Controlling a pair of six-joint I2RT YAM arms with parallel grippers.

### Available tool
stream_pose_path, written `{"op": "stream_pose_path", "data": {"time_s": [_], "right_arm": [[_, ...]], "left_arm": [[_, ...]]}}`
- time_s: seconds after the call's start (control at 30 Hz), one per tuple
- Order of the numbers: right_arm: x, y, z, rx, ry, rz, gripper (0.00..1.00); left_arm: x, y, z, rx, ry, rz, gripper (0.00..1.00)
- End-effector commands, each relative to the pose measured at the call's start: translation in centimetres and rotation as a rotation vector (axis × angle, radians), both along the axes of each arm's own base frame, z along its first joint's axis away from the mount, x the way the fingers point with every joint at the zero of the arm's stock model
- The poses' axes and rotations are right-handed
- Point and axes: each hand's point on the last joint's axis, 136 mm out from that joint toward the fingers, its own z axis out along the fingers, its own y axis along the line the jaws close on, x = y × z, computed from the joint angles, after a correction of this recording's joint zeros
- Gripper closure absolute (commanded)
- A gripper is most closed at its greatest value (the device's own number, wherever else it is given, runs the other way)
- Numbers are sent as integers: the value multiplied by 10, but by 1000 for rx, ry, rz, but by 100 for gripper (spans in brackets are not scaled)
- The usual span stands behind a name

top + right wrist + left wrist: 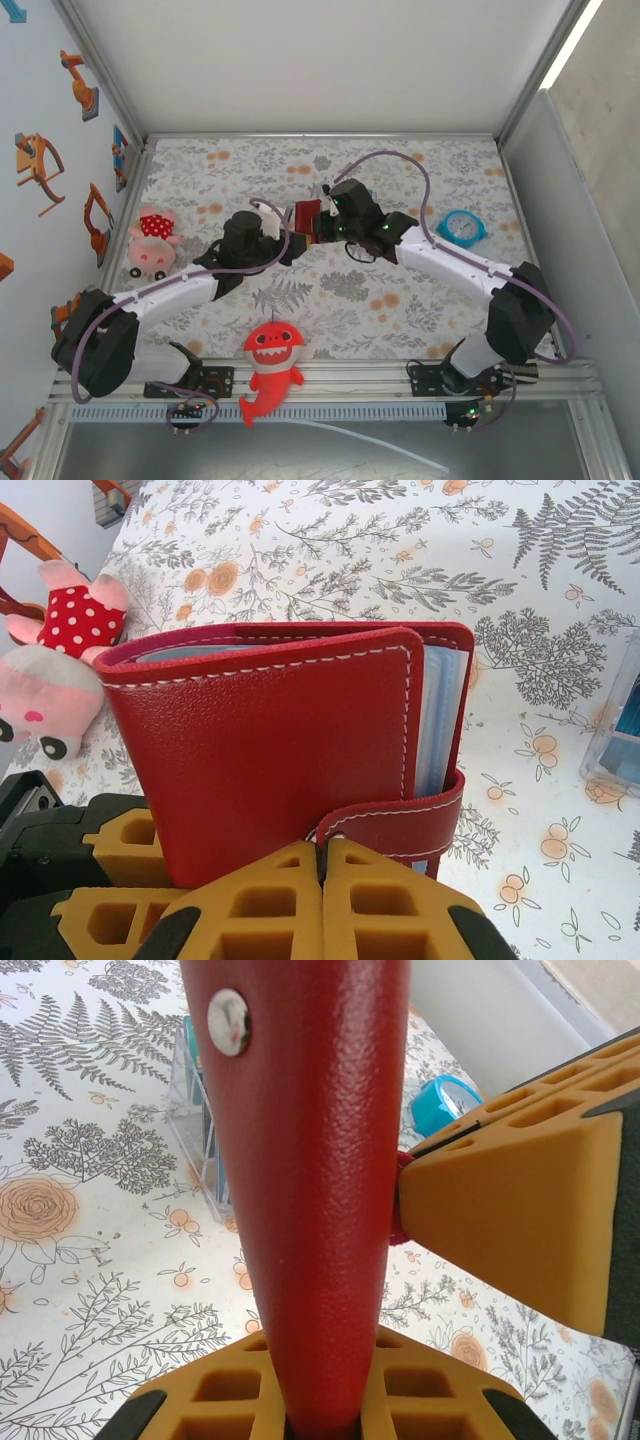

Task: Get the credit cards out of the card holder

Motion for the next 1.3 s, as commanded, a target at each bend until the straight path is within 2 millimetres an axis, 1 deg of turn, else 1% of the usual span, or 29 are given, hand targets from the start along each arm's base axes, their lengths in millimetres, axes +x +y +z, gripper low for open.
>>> {"op": "stream_pose_path", "data": {"time_s": [0.0, 0.47, 0.9, 1.07, 1.13, 1.27], "right_arm": [[3, -20, -4, -52, -21, -68, 100], [3, -23, -2, -58, -34, -73, 100], [4, -35, 5, -63, -64, -112, 100], [2, -35, 6, -58, -67, -108, 100], [2, -38, 7, -62, -74, -113, 100], [2, -48, 9, -67, -92, -140, 100]], "left_arm": [[2, -3, 33, -83, -78, 4, 100], [4, -2, 40, -92, -106, 8, 100], [7, 5, 34, -48, -107, 42, 100], [8, 6, 34, -49, -111, 49, 100], [8, 7, 35, -48, -113, 52, 100], [6, 7, 40, -53, -125, 42, 100]]}}
